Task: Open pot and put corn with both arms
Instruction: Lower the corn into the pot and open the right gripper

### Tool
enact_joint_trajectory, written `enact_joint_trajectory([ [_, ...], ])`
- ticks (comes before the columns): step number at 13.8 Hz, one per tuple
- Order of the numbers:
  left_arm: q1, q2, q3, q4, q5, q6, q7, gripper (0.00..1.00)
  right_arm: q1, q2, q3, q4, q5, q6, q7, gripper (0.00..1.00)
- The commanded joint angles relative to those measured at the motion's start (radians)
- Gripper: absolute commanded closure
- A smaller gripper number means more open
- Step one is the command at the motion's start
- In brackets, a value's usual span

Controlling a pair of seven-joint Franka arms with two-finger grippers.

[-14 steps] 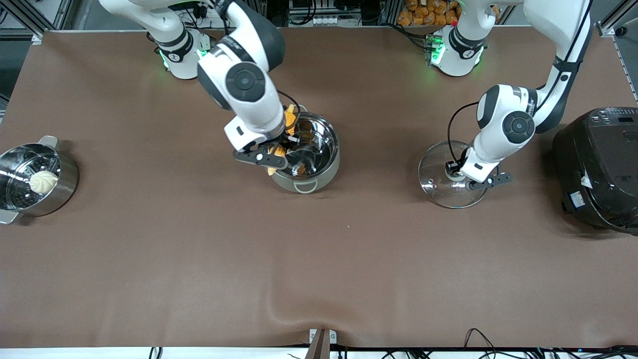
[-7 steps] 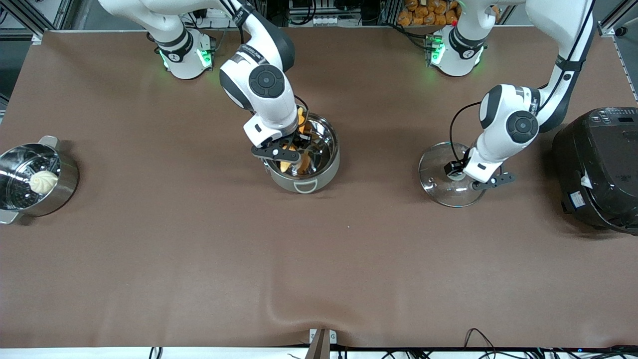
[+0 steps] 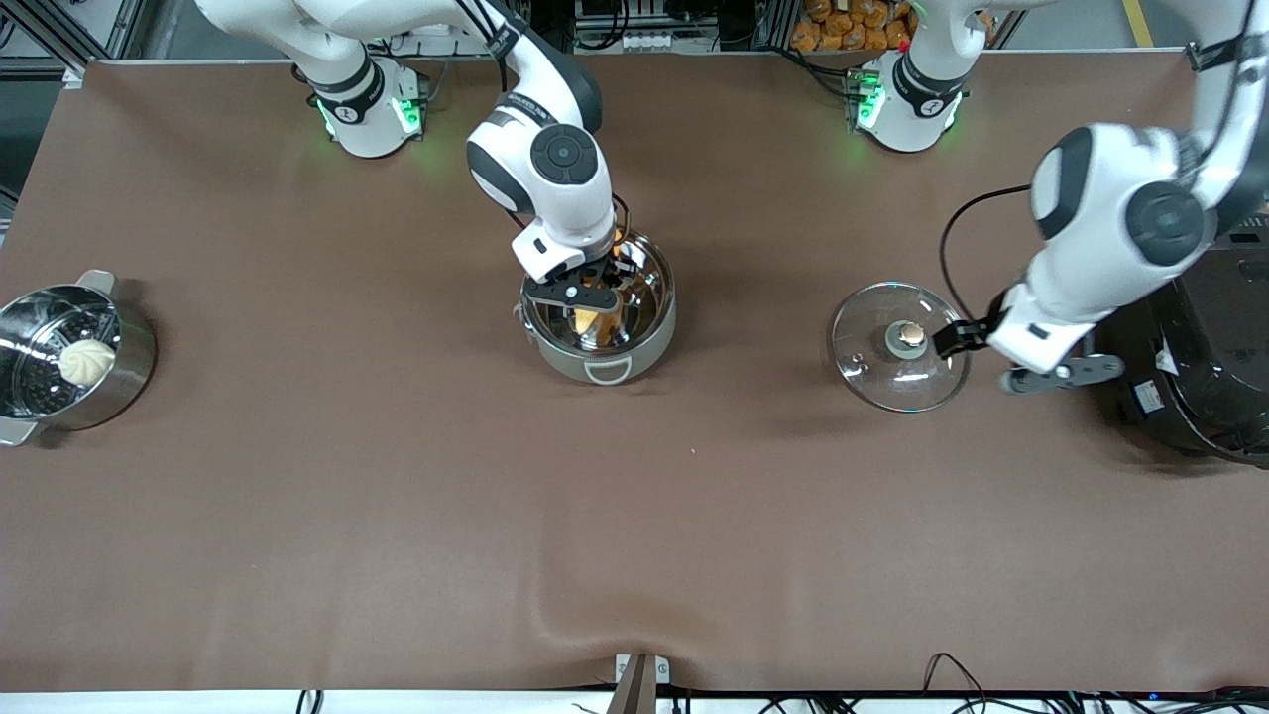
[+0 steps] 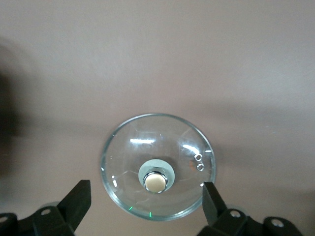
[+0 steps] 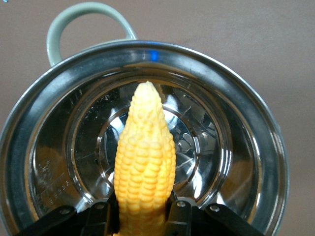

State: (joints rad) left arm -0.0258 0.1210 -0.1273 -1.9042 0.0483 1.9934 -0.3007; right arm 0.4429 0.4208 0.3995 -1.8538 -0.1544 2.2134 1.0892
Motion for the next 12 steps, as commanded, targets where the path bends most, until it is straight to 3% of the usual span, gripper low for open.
enact_joint_trajectory([
  [1, 0.027, 0.026, -0.005, 0.106, -0.005, -0.083, 0.066, 0.00, 0.008, 0.007, -0.004, -0.001, -0.027, 0.014, 0.028, 0.52],
  [2, 0.038, 0.022, -0.005, 0.128, -0.005, -0.105, 0.090, 0.00, 0.007, 0.009, -0.005, -0.001, -0.027, 0.014, 0.026, 0.26],
  [4, 0.046, 0.019, -0.005, 0.158, -0.005, -0.152, 0.110, 0.00, 0.005, 0.010, -0.010, 0.001, -0.027, 0.014, 0.025, 0.00],
  [8, 0.046, 0.020, -0.003, 0.262, -0.004, -0.287, 0.115, 0.00, -0.010, 0.007, -0.011, 0.025, -0.024, 0.012, 0.021, 0.00],
  [12, 0.046, 0.020, -0.002, 0.355, -0.001, -0.395, 0.115, 0.00, -0.087, -0.062, -0.008, 0.053, 0.034, -0.008, -0.001, 0.00],
])
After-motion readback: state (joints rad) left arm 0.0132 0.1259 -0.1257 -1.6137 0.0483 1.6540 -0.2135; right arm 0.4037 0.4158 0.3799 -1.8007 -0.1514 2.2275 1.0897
